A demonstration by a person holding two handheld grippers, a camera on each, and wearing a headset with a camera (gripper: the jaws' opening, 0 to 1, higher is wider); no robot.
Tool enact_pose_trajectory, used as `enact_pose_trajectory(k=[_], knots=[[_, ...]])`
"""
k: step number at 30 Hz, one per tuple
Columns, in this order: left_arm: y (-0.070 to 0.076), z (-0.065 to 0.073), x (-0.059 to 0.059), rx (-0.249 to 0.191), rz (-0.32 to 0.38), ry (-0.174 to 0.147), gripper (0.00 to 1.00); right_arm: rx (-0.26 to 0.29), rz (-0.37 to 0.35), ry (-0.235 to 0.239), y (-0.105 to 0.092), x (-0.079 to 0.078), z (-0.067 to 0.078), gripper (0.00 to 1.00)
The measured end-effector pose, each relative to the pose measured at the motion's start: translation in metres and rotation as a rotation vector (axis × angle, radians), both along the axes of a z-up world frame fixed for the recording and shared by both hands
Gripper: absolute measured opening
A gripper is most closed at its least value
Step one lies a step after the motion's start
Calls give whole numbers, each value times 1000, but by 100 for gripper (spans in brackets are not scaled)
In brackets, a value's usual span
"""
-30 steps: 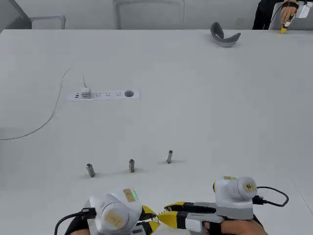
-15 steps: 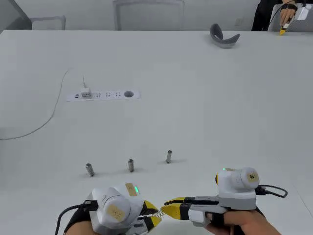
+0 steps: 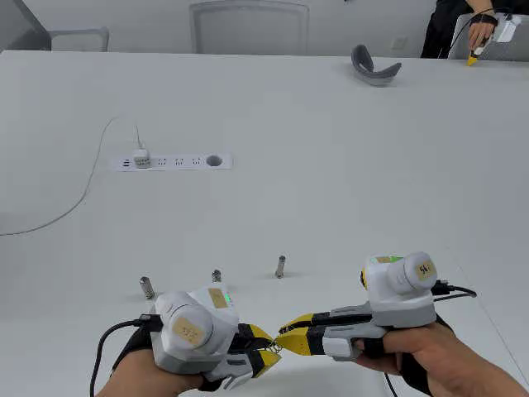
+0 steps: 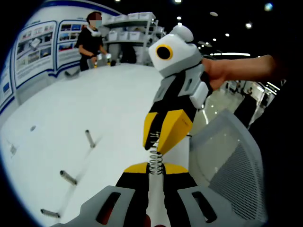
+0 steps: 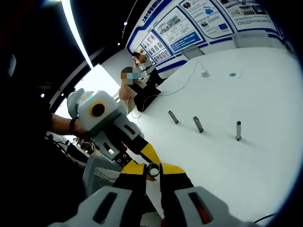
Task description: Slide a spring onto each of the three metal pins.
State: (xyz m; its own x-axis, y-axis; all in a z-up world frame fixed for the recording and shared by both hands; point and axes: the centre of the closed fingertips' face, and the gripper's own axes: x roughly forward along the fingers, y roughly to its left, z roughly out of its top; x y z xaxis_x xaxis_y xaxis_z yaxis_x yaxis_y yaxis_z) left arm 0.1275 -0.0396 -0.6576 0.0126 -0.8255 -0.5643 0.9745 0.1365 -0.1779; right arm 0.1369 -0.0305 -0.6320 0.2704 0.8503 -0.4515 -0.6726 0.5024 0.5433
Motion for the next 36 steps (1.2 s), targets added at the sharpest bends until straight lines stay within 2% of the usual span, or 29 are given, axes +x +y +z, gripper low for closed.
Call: enact_pose_trajectory(k=[6, 8, 15, 26, 36], knots=[[-5, 5, -1, -23, -14, 1, 10, -65, 103, -39, 0, 0, 6, 12], [-6, 7, -2, -34, -21, 10, 10, -89, 148, -48, 0, -3, 8, 12], [-8, 12, -6, -60, -45, -1, 10, -154, 283, -90, -1, -9, 10, 12], [-11, 14, -10, -64, -66, -10, 10, -213, 384, -122, 1, -17, 0, 13], [-9, 15, -14, -48, -105, -26, 10, -206, 418, -119, 3, -21, 0, 13]])
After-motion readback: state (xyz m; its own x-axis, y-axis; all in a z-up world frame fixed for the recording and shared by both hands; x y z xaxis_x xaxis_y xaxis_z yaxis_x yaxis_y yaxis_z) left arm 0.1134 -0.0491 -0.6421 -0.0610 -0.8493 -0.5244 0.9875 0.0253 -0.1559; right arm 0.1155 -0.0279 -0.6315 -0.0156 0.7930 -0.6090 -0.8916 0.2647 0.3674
